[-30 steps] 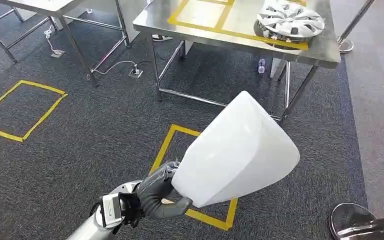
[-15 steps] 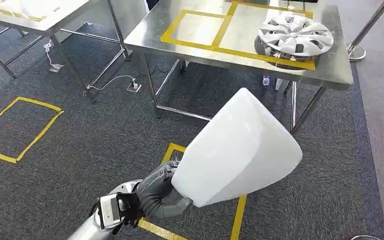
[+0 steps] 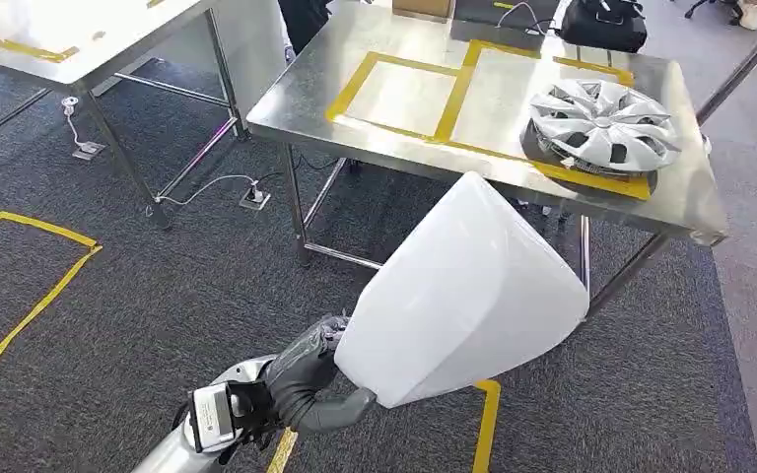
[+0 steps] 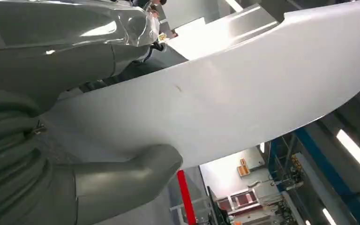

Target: Take the parts from the cabinet and place them on the table.

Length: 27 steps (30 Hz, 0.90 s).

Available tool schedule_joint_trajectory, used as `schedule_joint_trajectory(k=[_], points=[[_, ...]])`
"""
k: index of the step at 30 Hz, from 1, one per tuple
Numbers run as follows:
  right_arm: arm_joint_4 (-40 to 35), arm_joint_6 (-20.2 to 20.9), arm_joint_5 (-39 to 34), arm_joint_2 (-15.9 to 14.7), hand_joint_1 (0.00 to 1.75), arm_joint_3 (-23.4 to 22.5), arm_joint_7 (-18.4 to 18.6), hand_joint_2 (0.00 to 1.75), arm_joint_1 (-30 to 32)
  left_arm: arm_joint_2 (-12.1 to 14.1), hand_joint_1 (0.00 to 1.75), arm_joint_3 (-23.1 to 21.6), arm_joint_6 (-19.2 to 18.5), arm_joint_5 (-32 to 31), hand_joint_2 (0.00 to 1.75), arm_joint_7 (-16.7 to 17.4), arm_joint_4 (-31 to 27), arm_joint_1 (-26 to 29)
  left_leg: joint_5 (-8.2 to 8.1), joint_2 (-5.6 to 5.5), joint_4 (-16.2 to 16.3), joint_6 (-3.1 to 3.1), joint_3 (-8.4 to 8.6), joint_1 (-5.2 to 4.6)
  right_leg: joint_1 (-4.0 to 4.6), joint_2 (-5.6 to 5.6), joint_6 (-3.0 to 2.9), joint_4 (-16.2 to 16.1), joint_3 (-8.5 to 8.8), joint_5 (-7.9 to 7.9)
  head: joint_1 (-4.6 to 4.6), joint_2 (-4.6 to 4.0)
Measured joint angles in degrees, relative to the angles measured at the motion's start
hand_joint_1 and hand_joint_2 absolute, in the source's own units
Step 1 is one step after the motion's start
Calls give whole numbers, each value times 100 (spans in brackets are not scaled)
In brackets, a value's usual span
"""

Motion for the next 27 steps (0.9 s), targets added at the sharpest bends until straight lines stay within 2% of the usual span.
schedule_joint_trajectory(k=[2, 3, 4, 5, 6, 7, 8, 9, 10, 11, 12, 13, 14, 15, 16, 18, 19, 20, 21, 22, 23, 24, 25, 26, 27], points=[[0, 0, 0, 15, 0, 0, -2, 0, 39, 0, 175, -7, 0, -2, 175, 0, 0, 5, -190, -54, -1, 39, 186, -57, 26, -1, -44, -31, -411, -786, 26, 0], [0, 0, 0, 22, 0, 0, -2, 0, 52, 0, 175, -7, 0, -2, 175, 0, 0, 5, -286, -70, -1, 57, 293, -96, 56, 0, -96, -183, -549, -1011, 31, 0], [0, 2, 0, 26, 0, 0, -2, 0, 63, -2, 175, -7, 0, -2, 175, 0, 0, 5, -383, -73, -2, 73, 408, -148, 110, 0, -171, -439, -633, -1000, 31, 0], [0, 2, 0, 39, 0, 0, -2, 0, 76, -2, 175, -9, 0, -2, 175, 0, 0, 7, -477, -75, -14, 95, 525, -194, 172, 4, -304, -751, -681, -687, 44, 0], [0, 2, 0, 39, 0, 0, -2, 0, 90, 0, 175, -9, 0, -2, 175, 0, 2, 12, -578, -69, -44, 118, 602, -232, 267, 23, -509, -1130, -720, 100, 44, 0], [-2, 4, 0, 0, 0, 0, 0, 0, 119, 7, 175, -9, 0, -2, 175, 0, 15, 19, -680, -94, -47, 109, 718, -251, 367, 110, -635, -1239, -677, 986, -11, 0], [9, 2, 0, 20, 0, 0, -2, 0, 150, 7, 175, -13, 0, -2, 175, 0, 28, 32, -787, -148, -54, 94, 809, -255, 416, 126, -614, -1370, -602, 1026, -48, 0], [-7, 0, 0, -13, 0, 0, -4, 0, 136, -4, 175, -7, 2, -2, 175, 4, 17, 23, -877, -143, -122, 92, 906, -245, 411, 25, -522, -1385, -474, 910, -48, 0], [-17, 0, 0, -41, 0, 0, -9, 0, 93, -9, 175, -7, 0, -2, 175, 4, -13, 4, -798, -124, -3, 94, 1005, -232, 421, 56, -514, -1458, -376, 853, -46, 2], [-15, 0, 0, -35, 0, 0, -9, 0, 54, -35, 175, -9, 0, 2, 175, -4, -28, -34, -631, -118, 240, 64, 923, -239, 386, 64, -536, -1511, -234, 799, -37, 0], [-18, 2, 0, -13, 0, 0, -11, 0, 31, -42, 175, -9, 2, 0, 175, 2, -42, -47, -435, -92, 703, 18, 660, -264, 332, 73, -508, -1591, -93, 740, -15, 2], [-22, 2, -2, -46, 0, 0, -18, 0, 18, -39, 175, -9, 2, 0, 175, -4, -42, -59, -246, -66, 1130, -44, 364, -268, 290, 67, -524, -1646, 55, 669, -57, 0], [-22, 7, -2, -39, 0, 2, -18, 0, 22, -28, 175, -6, 2, 4, 175, -4, -37, -51, -220, -59, 1478, -90, 25, -236, 250, 64, -501, -1705, 189, 591, -53, 2], [-22, 7, -2, -28, 0, 2, -17, 0, 37, -15, 175, -4, 2, 0, 175, 0, -24, -36, -387, -58, 1705, -138, -319, -195, 211, 65, -475, -1772, 345, 500, -55, 2], [-15, 7, -2, 2, 0, 0, -13, 0, 54, 0, 175, -7, 2, 0, 175, 0, -15, -19, -682, -57, 1743, -189, -588, -159, 164, 72, -448, -1829, 494, 415, -55, 2], [-13, 7, -2, 28, 0, 0, -13, 0, 72, 20, 175, -7, 2, 0, 175, 0, -5, -6, -1172, -55, 1527, -254, -959, -107, 75, 97, -396, -1933, 813, 219, -57, 2], [-13, 7, -7, 33, 0, 0, -13, 0, 71, 26, 175, -7, 2, 0, 175, 0, -2, -2, -1187, -54, 1253, -283, -1059, -89, 33, 118, -369, -1976, 972, 112, -61, 2], [-13, 7, -15, 44, 0, 0, -13, 0, 70, 33, 175, -9, 2, 0, 175, 0, 0, 7, -940, -44, 864, -309, -1102, -68, -6, 130, -341, -2015, 1142, -5, -59, 2], [-13, 4, -22, 57, 0, 0, -13, 0, 72, 44, 175, -9, 2, -11, 175, 0, 0, 24, -210, -19, 330, -323, -1097, -53, -32, 133, -306, -2057, 1306, -149, -59, 2], [-13, 2, -39, 61, 0, 0, -13, 0, 66, 59, 175, -9, 0, -26, 175, 0, 15, 47, 873, 47, -33, -317, -1104, -55, -22, 135, -273, -2071, 1468, -279, -70, 0], [-7, 0, -48, 92, 0, 0, -11, 0, 66, 68, 175, -13, 0, -28, 175, 7, 28, 51, 962, 64, 18, -276, -1050, -71, -14, 159, -219, -2111, 1545, -399, -94, 2], [-7, -11, -57, 85, 0, 0, -11, 0, 55, 61, 175, -15, 0, -63, 175, 20, 22, 51, 786, 34, 122, -233, -998, -84, -15, 144, -171, -2233, 1642, -467, -76, 2], [-9, -11, -57, 85, 0, 0, -24, 0, 41, 55, 175, -9, 2, -79, 175, 17, -9, 35, 687, 7, 121, -184, -974, -82, -15, 128, -132, -2308, 1835, -423, -81, 2], [-9, -22, -57, 88, 0, 0, -46, 0, 20, 26, 175, -11, 2, -96, 175, 15, -20, -3, 578, 0, 108, -136, -885, -72, -11, 124, -100, -2162, 1758, -238, -83, 2], [-9, -46, -57, 66, 0, 0, -70, 0, -15, -11, 175, -15, 4, -98, 175, 15, -26, -17, 516, -23, 74, -100, -742, -24, 12, 138, -72, -1739, 1584, -14, -85, 2]])
